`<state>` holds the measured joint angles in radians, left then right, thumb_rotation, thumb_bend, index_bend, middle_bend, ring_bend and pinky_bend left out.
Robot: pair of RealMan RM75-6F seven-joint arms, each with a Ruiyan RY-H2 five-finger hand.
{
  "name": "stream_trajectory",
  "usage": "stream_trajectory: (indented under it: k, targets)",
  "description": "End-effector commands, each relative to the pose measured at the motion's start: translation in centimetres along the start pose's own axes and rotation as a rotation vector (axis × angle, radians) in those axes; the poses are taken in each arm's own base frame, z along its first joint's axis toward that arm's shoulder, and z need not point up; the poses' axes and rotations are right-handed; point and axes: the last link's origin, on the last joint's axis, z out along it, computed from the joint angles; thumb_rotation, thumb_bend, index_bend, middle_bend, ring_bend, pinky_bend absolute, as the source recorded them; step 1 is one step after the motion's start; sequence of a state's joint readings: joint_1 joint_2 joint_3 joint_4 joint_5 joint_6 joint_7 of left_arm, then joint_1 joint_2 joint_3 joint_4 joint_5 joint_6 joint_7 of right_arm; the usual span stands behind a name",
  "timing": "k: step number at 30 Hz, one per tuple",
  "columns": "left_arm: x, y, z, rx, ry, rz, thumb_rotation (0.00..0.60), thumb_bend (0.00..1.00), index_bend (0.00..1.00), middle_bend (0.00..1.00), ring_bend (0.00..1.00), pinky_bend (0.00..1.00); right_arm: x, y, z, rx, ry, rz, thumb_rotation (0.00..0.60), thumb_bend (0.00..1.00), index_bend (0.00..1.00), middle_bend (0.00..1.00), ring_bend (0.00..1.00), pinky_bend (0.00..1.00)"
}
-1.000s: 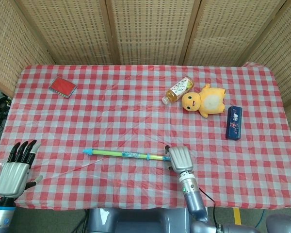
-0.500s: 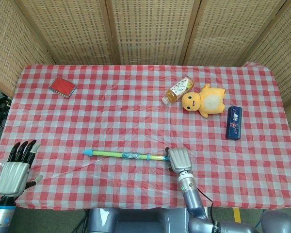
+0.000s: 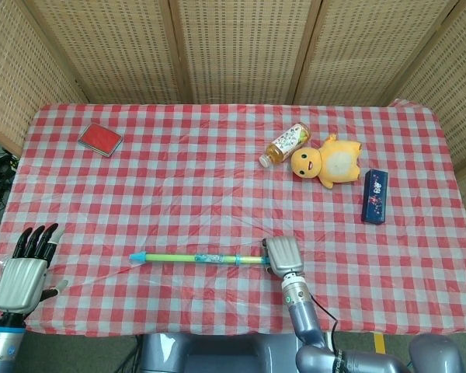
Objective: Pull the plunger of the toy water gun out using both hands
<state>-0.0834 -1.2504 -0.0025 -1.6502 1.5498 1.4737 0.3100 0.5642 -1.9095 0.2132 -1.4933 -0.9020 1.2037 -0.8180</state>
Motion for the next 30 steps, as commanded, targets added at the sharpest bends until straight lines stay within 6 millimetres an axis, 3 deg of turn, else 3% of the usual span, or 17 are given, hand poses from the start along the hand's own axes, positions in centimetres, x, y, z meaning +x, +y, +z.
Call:
stream_trajectory:
  k: [1, 10, 16, 24, 26, 30]
  targets:
    - [0.0, 0.0, 0.1, 0.003, -0.001, 0.000, 0.600, 0.13, 0.00, 0.00, 0.00, 0.00, 0.7, 0.0, 0.1, 0.002, 0.015, 0.007, 0.600, 0.50, 0.75, 1.00, 1.00, 0.79]
    - [0.4, 0.8, 1.0, -0.004, -0.010, -0.015, 0.600, 0.13, 0.00, 0.00, 0.00, 0.00, 4.7, 0.0, 0.4, -0.008, 0.067, 0.005, 0.600, 0.50, 0.76, 1.00, 1.00, 0.79]
    - [1.9, 2.1, 3.0, -0.039, 0.018, -0.015, 0.600, 0.13, 0.05, 0.00, 0.00, 0.00, 6.6, -0.4, 1.1, -0.013, 0.087, -0.004, 0.600, 0.50, 0.76, 1.00, 1.00, 0.79]
    - [4.8, 5.1, 7.5, -0.101, 0.036, 0.013, 0.600, 0.12, 0.05, 0.00, 0.00, 0.00, 8.7, -1.2, 2.6, -0.021, 0.086, 0.003, 0.600, 0.50, 0.76, 1.00, 1.00, 0.79]
    - [6.0, 6.2, 10.4, -0.107, 0.060, 0.051, 0.600, 0.12, 0.06, 0.00, 0.00, 0.01, 9.4, -1.3, 3.3, -0.027, 0.087, 0.001, 0.600, 0.50, 0.76, 1.00, 1.00, 0.79]
    - [7.7, 7.8, 13.7, -0.102, 0.107, 0.094, 0.600, 0.12, 0.07, 0.05, 0.06, 0.09, 10.0, -1.3, 4.1, -0.036, 0.081, 0.004, 0.600, 0.50, 0.76, 1.00, 1.00, 0.79]
